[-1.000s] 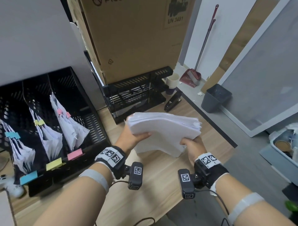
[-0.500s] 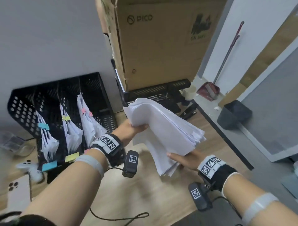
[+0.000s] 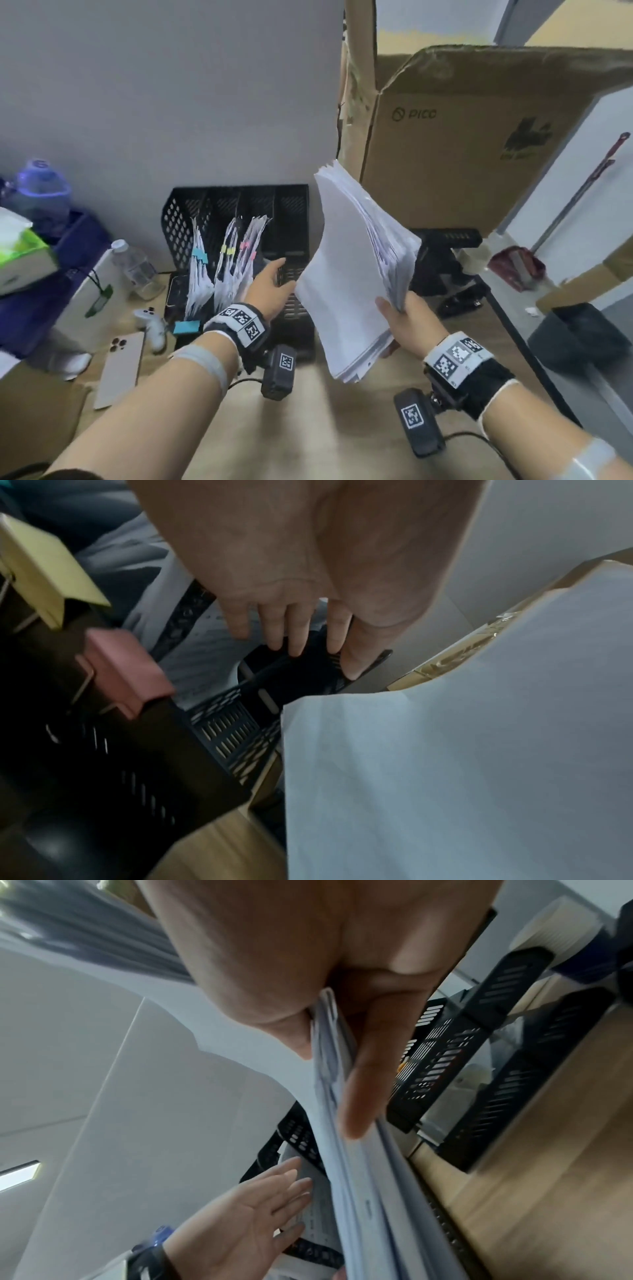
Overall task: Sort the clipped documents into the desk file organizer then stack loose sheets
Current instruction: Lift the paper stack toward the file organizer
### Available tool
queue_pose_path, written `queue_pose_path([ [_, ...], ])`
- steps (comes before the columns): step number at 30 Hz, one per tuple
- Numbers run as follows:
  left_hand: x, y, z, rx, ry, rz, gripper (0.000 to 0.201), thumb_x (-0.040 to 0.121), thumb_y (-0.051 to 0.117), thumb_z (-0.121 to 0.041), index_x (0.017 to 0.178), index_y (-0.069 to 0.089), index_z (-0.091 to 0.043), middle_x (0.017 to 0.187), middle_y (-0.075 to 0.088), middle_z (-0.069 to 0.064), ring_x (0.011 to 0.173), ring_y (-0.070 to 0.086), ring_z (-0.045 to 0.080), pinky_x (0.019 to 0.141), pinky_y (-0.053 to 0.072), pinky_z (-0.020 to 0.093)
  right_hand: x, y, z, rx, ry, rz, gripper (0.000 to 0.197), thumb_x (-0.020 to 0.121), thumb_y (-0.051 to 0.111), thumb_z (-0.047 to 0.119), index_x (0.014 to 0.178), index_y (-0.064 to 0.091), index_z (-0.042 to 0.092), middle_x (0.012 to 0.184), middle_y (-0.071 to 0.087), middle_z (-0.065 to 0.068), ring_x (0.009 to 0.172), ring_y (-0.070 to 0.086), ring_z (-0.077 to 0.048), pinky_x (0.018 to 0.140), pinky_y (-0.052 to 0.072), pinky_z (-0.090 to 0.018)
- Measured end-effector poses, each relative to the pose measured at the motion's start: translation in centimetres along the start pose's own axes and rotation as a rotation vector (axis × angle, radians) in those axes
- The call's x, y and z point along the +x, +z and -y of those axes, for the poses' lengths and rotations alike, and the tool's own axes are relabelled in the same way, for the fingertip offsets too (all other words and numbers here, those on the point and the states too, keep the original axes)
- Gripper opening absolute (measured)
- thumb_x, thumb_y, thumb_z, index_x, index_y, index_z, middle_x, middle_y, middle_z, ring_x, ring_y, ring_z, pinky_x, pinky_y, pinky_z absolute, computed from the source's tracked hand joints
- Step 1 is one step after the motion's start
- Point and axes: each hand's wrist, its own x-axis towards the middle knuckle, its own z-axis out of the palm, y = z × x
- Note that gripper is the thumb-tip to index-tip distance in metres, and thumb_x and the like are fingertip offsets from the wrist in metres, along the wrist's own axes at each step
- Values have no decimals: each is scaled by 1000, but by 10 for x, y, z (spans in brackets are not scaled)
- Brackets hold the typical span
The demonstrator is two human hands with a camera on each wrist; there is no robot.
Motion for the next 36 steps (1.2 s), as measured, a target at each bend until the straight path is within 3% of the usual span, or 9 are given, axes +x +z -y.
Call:
queue_pose_path([
  [5, 0, -18, 0, 57, 37, -64, 63, 96, 64, -20, 153, 39, -25, 155, 44, 2, 142, 44, 23, 108, 38, 31, 20, 27, 37, -45, -62, 44, 24, 96, 42, 12, 83, 60, 23, 83, 62, -8, 69, 69, -29, 48, 58, -35],
  [7, 1, -23, -2, 46, 40, -76, 60, 94, 65, -19, 150, 44, -24, 151, 48, 2, 139, 47, 22, 114, 38, 36, 33, 38, 47, -140, -89, 19, 25, 90, 40, 7, 88, 61, 22, 90, 65, -9, 78, 65, -31, 53, 53, -33],
  [9, 3, -27, -2, 9, 40, -72, 56, 92, 66, -20, 145, 48, -24, 148, 52, 3, 136, 49, 21, 117, 38, 40, 43, 49, 59, -208, -70, -6, 23, 87, 40, 5, 86, 59, 18, 87, 62, -9, 77, 60, -32, 51, 45, -29],
  [14, 12, -41, -2, -153, 7, -41, 45, 95, 63, -14, 138, 54, -22, 140, 58, 7, 130, 53, 21, 114, 42, 40, 71, 79, 79, -238, -10, -67, 30, 82, 40, 10, 98, 64, 17, 92, 66, -12, 80, 67, -41, 74, 59, -49],
  [17, 16, -51, -1, -276, -19, -31, 41, 97, 61, -13, 137, 56, -21, 138, 59, 9, 128, 55, 22, 113, 44, 42, 89, 95, 85, -229, 29, -136, 28, 88, 45, 15, 109, 64, 17, 104, 68, -14, 93, 65, -40, 84, 55, -45],
  [23, 24, -69, 1, -524, -94, -3, 39, 99, 56, -6, 137, 54, -16, 129, 60, 7, 126, 59, 26, 108, 51, 45, 120, 125, 91, -97, 92, -212, 32, 92, 45, 20, 121, 56, 22, 115, 65, -15, 103, 61, -42, 85, 49, -39],
  [28, 33, -75, 6, -550, -88, 57, 34, 99, 57, -6, 131, 57, -17, 127, 62, 7, 119, 65, 26, 101, 57, 45, 127, 146, 85, 10, 177, -151, 39, 85, 60, 38, 120, 61, 21, 116, 68, -12, 105, 63, -36, 94, 50, -38],
  [34, 37, -74, 6, -514, -52, 102, 30, 99, 56, -6, 128, 58, -15, 127, 64, 11, 117, 67, 25, 98, 58, 44, 125, 141, 81, -13, 206, -293, 34, 95, 48, 27, 114, 64, 2, 117, 65, -23, 106, 60, -42, 90, 48, -38],
  [36, 35, -72, 3, -490, -40, 113, 29, 100, 55, -7, 128, 59, -14, 125, 65, 10, 115, 68, 25, 97, 58, 42, 120, 140, 77, 16, 246, -232, 36, 92, 52, 29, 118, 61, 5, 117, 65, -20, 105, 61, -41, 91, 52, -41],
])
